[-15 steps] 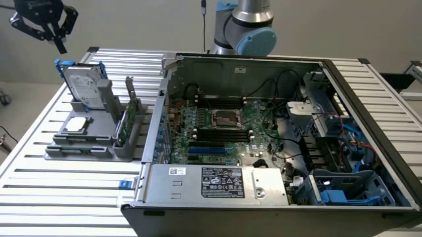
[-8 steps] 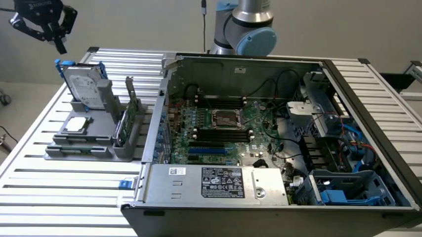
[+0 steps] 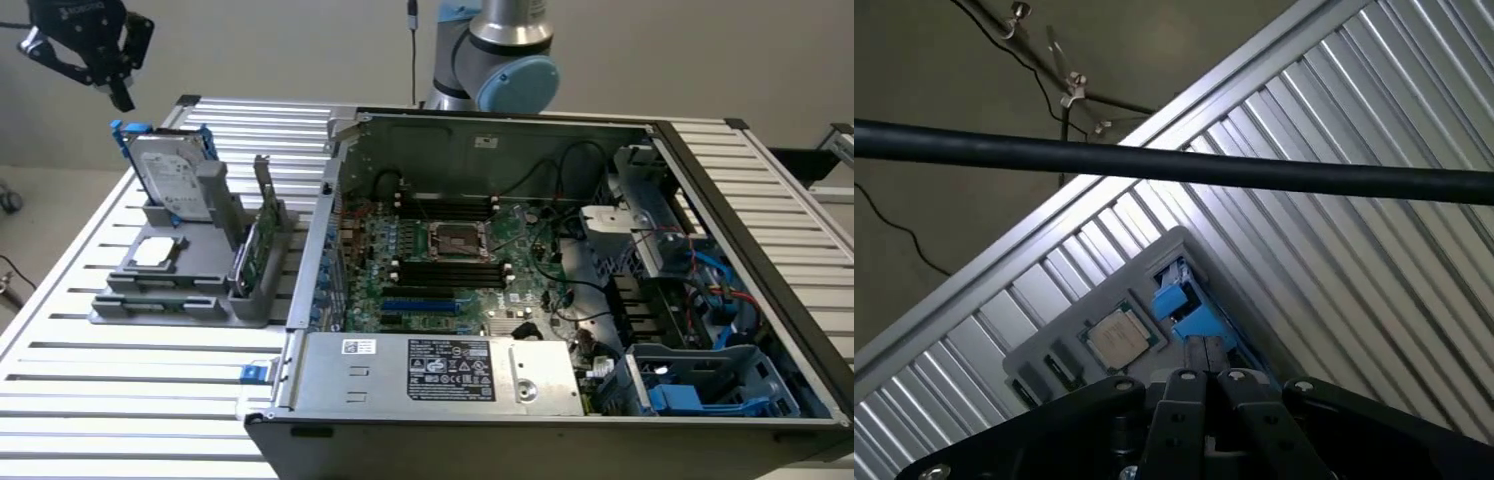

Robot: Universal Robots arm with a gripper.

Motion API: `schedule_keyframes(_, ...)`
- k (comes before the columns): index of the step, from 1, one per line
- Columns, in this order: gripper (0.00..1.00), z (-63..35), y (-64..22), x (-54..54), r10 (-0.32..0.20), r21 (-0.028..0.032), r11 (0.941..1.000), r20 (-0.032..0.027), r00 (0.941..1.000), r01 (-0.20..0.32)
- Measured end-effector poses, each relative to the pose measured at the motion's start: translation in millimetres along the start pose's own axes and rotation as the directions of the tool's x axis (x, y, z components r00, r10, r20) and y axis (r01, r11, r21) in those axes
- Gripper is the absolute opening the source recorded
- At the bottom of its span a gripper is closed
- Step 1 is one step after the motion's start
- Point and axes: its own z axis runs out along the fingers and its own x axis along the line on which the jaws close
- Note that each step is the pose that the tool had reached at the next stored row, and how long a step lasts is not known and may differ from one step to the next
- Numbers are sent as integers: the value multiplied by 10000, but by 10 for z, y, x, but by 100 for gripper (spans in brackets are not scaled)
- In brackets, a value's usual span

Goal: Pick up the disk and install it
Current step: 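Pick up the disk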

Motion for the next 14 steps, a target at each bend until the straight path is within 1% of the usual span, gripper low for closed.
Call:
schedule_keyframes(2, 11, 1, 0, 0, -296, 74, 9995, -28, 9996, 296)
schedule_keyframes(4, 11, 0, 0, 0, -588, 138, 9982, -39, 9983, 588)
schedule_keyframes(7, 11, 0, 0, 0, -1045, 222, 9943, -34, 9945, 1045)
schedule_keyframes(11, 11, -1, 0, 0, -1685, 313, 9852, -67, 9857, 1686)
schedule_keyframes(14, 11, -1, 0, 0, -2180, 368, 9752, -96, 9759, 2182)
